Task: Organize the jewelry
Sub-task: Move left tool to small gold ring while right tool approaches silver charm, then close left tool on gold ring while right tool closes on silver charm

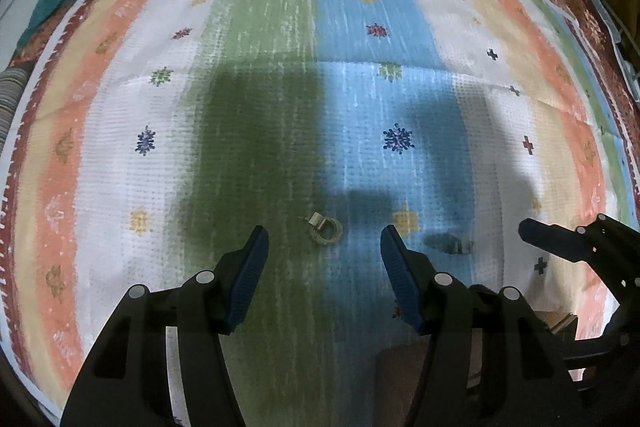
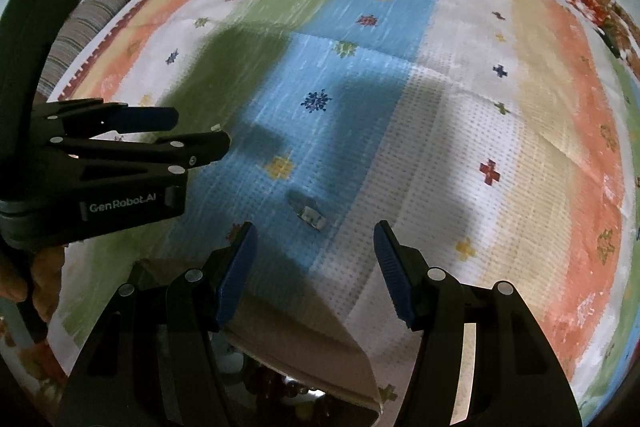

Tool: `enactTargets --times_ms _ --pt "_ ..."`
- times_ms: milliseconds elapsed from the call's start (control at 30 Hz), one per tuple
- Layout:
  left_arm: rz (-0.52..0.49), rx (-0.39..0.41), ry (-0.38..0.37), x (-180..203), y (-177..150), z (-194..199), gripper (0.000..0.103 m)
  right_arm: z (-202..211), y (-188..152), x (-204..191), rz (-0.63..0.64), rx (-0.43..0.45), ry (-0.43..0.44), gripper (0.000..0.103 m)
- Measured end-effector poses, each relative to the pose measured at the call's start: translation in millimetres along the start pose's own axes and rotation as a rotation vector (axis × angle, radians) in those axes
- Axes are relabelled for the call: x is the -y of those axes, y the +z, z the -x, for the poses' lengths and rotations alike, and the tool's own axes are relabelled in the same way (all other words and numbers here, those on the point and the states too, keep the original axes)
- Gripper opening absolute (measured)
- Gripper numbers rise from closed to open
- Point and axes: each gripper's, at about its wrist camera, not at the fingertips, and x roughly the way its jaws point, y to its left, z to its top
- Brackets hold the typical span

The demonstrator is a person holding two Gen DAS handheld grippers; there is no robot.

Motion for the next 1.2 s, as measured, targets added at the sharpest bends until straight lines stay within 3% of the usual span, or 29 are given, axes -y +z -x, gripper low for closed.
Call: enactTargets --times_ms 167,233,367,700,733,1200 --pt "-0.003 -0.019 -0.008 0.6 4.3 -7.8 0.056 -9.8 4.2 -2.5 0.01 -0.02 0.004 0.06" --pt "-0.013 -0.037 -0.006 2.0 5.3 -12.4 0.043 -13.9 6.0 -2.3 0.007 -0.029 0.008 0.053" --pt "-0.036 -0.057 -0.005 5.3 5.7 -19.8 0.04 -20.9 7.6 -2.8 0.011 -0.047 0.007 0.05" --pt "-0.045 -0.062 -0.005 3.8 11.8 -26.7 0.02 -33.6 8.7 -4.0 0.024 -0.079 0.005 0.02" --pt "-0.048 -0.062 -0.002 4.0 12.2 -27.0 0.017 -33.8 8.4 -4.1 0.025 -0.079 0.006 0.02" --pt "-0.046 -0.036 0.004 3.0 9.8 -17.9 0.016 -17.6 5.9 3.9 0.004 -0.032 0.02 0.02"
